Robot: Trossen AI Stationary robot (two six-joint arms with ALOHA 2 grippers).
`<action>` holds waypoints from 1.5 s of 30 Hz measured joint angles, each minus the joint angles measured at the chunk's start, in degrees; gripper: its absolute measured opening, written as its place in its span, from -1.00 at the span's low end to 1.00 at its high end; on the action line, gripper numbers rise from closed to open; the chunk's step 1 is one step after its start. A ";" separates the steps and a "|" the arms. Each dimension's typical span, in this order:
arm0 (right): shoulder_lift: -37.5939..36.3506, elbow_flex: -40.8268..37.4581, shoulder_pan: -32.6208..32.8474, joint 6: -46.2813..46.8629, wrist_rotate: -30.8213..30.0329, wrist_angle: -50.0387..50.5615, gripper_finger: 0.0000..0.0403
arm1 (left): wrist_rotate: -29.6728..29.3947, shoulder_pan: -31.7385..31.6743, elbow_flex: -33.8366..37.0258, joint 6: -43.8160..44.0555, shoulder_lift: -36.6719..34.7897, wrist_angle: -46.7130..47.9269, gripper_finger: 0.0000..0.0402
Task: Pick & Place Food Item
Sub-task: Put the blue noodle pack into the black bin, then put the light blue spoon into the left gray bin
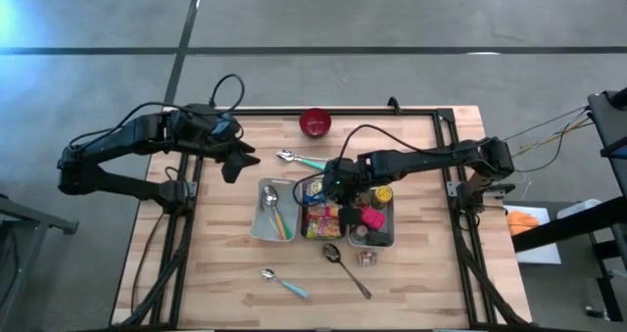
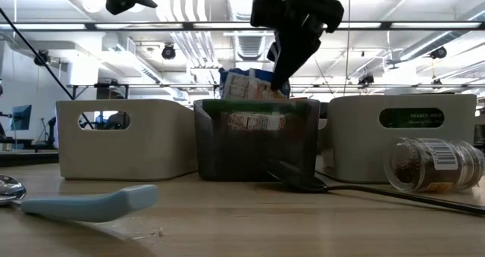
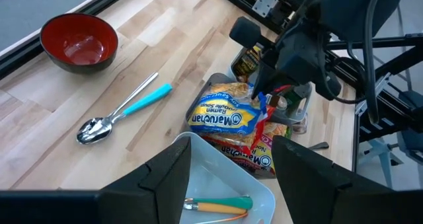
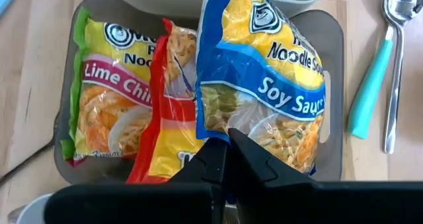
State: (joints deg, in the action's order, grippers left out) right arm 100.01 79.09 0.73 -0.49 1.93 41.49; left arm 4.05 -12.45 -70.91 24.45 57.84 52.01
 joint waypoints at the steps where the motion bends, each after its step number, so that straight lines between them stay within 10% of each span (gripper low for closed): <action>1: 0.00 0.00 0.00 0.21 -0.01 -0.14 -0.96 | 0.00 0.00 0.00 0.00 0.00 0.00 0.06; 15: -0.02 -0.67 -0.52 0.74 -1.90 -3.10 -0.93 | 0.00 0.02 0.00 -0.04 0.00 0.42 0.06; 30: -0.76 -0.96 -0.63 9.62 -8.58 -3.43 0.05 | 0.00 0.00 0.00 -0.09 0.00 1.73 0.06; 45: -8.59 -1.01 -0.18 26.89 -6.70 3.41 0.11 | -0.04 8.82 5.82 0.96 1.10 -5.93 0.06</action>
State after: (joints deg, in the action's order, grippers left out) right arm 91.41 78.08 0.55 26.39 -4.76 44.89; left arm 4.01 -3.63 -65.09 25.41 58.94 46.08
